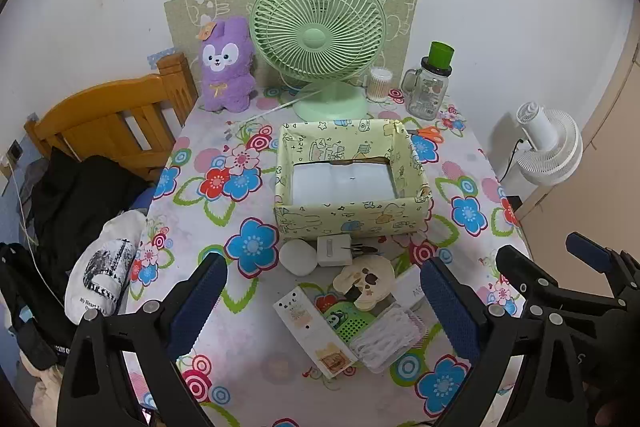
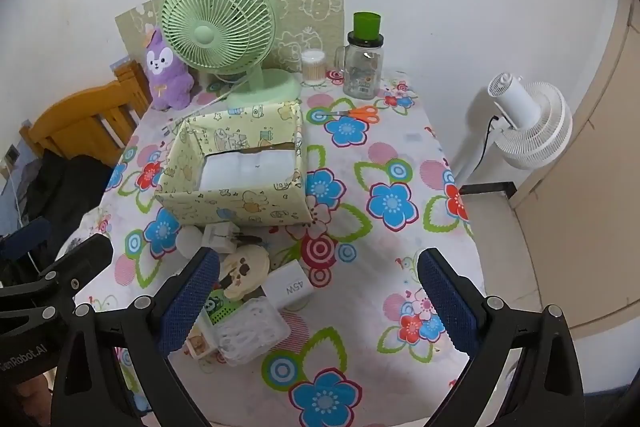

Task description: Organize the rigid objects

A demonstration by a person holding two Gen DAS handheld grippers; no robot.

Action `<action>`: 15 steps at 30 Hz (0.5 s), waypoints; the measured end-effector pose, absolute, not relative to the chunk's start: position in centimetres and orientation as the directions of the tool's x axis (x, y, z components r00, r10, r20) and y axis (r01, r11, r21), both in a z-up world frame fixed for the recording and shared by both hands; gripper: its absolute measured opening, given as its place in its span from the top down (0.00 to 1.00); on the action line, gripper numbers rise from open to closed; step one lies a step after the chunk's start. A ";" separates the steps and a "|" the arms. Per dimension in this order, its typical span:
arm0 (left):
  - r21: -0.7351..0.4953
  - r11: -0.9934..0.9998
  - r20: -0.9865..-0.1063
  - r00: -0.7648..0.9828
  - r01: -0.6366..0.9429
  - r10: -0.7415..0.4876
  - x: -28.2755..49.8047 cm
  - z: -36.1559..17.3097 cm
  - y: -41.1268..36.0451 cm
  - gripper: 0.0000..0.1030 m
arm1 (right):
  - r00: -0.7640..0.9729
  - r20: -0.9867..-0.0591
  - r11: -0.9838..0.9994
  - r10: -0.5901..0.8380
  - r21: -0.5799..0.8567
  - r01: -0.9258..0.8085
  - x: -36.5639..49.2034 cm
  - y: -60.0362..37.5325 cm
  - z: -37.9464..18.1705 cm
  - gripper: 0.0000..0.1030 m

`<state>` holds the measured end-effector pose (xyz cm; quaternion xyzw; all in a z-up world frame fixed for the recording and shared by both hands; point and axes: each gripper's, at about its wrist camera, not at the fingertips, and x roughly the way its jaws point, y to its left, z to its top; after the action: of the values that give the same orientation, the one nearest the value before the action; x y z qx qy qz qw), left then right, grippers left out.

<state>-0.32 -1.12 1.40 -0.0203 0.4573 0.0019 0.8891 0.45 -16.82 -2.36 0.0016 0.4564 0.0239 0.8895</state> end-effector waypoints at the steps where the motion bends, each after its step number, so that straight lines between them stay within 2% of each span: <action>1: -0.032 0.999 -0.813 0.582 -0.022 -0.013 -0.4 1.4 -1.1 0.05 | 0.583 -0.812 0.999 0.044 0.024 -0.042 0.4 -16.9 -2.2 0.02; 15: -0.025 0.999 -0.822 0.569 -0.045 0.005 -0.3 1.1 -1.3 0.05 | 0.586 -0.809 0.999 0.043 0.020 -0.045 0.1 -17.6 -1.9 0.02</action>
<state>-0.31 -1.27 1.08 -0.0216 0.4639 0.0140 0.8855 0.10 -17.58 -1.93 -0.0011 0.4544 0.0246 0.8905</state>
